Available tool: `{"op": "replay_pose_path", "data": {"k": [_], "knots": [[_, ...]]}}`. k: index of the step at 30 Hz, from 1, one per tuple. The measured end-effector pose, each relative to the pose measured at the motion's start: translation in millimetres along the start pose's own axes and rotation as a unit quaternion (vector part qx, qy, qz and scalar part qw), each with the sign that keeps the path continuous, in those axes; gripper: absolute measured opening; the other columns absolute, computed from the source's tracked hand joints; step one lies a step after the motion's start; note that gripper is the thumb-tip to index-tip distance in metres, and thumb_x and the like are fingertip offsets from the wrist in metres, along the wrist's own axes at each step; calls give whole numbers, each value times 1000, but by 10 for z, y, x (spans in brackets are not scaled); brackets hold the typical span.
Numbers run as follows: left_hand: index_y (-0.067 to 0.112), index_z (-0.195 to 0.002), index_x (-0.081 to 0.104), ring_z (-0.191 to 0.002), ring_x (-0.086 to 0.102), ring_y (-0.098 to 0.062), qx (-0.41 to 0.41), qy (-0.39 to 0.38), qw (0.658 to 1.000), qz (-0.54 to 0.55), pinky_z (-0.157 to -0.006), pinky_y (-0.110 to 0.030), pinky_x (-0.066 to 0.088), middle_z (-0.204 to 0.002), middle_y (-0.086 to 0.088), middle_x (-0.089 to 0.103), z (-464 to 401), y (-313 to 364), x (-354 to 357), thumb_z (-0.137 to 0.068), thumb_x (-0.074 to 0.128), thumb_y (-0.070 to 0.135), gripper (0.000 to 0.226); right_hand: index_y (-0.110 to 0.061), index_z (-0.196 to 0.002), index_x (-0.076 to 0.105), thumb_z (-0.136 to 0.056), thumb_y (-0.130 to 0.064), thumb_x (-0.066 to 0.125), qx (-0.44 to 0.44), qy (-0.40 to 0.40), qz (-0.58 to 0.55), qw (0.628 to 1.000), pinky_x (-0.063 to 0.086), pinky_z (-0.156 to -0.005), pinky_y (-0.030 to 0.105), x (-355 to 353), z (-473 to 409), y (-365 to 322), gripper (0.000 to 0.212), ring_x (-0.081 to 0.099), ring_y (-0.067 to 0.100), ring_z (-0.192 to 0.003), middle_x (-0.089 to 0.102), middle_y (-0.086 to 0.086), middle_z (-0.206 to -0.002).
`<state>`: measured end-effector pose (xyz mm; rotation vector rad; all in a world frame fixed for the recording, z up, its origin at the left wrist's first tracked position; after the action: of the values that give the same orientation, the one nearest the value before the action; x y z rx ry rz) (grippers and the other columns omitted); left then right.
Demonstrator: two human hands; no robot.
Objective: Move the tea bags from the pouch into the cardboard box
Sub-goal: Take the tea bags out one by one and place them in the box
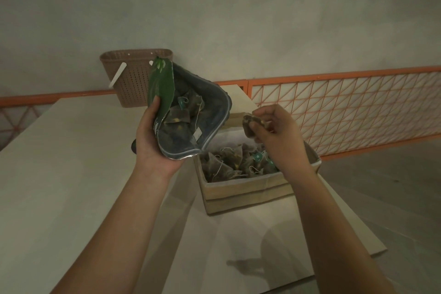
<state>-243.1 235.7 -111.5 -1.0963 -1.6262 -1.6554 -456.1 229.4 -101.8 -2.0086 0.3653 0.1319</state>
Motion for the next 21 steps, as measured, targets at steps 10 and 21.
{"op": "replay_pose_path", "data": {"k": [10, 21], "knots": [[24, -148, 52, -140, 48, -31, -15, 0, 1000, 5, -105, -49, 49, -151, -8, 52, -7, -12, -41, -95, 58, 49, 59, -31, -124, 57, -96, -43, 53, -98, 12, 31, 995, 47, -84, 12, 186, 61, -458, 31, 54, -3, -105, 55, -19, -115], [16, -131, 68, -110, 69, -32, -16, -36, 999, -9, -87, -43, 59, -132, -14, 67, 79, 66, 88, -100, 42, 60, 59, -17, -101, 56, -98, -17, 56, -215, -11, -58, 975, 52, -74, 18, 747, -136, -963, 2, 60, 0, -90, 60, -16, -92]]}}
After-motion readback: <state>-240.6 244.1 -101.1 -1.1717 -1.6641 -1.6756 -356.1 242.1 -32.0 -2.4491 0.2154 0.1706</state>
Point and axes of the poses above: each hand's wrist, its own z-axis away from the middle knuckle, its own x-axis out of the palm, y = z × x, the point moved 4 cm from there along -z, towards the middle knuckle
